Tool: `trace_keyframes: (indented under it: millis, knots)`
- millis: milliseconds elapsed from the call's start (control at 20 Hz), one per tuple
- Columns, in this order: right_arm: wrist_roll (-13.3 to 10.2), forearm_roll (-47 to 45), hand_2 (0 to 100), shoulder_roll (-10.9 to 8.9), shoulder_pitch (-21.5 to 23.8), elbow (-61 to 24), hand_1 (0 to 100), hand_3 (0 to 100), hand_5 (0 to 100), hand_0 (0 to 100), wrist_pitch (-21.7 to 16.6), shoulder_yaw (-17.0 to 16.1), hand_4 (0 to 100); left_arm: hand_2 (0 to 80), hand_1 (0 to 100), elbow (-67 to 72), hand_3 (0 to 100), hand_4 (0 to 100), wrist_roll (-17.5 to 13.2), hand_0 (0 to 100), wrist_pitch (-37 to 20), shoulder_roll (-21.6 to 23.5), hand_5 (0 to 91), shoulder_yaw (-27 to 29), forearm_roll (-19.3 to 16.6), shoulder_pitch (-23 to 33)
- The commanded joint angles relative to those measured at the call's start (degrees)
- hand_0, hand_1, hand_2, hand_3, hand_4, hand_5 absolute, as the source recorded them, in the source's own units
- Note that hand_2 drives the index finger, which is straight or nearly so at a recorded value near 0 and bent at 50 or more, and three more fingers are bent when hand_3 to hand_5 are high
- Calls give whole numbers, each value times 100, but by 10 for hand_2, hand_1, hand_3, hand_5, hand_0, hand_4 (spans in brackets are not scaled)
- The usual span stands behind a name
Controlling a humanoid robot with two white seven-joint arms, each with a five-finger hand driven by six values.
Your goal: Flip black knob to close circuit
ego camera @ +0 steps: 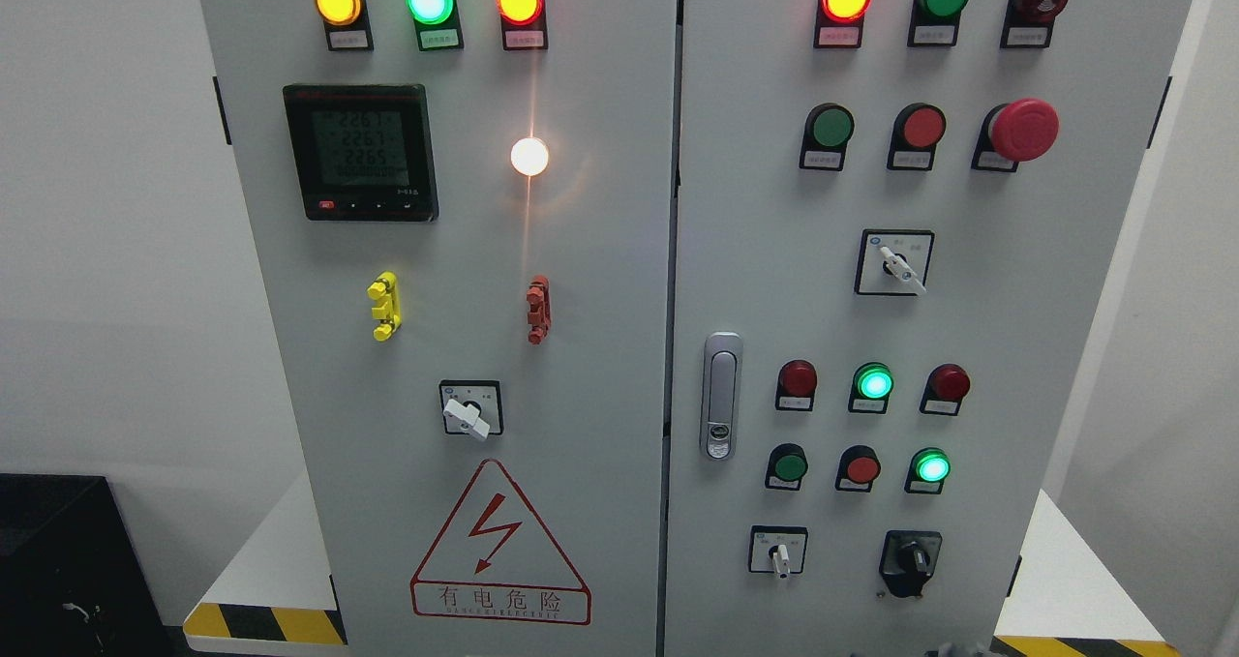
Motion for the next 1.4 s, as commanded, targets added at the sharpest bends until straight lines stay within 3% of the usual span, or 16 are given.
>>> trace_keyframes:
  millis: [0, 1350]
  knots:
    - [57, 50, 923, 17, -239, 179, 0, 1000, 1000, 0, 32, -129, 1000, 0, 556, -167, 0, 0, -3, 120, 1, 0, 0, 0, 0, 132]
    - [180, 50, 922, 35, -801, 478, 0, 1000, 1000, 0, 32, -534, 1000, 0, 556, -167, 0, 0, -3, 120, 1, 9, 0, 0, 0, 132]
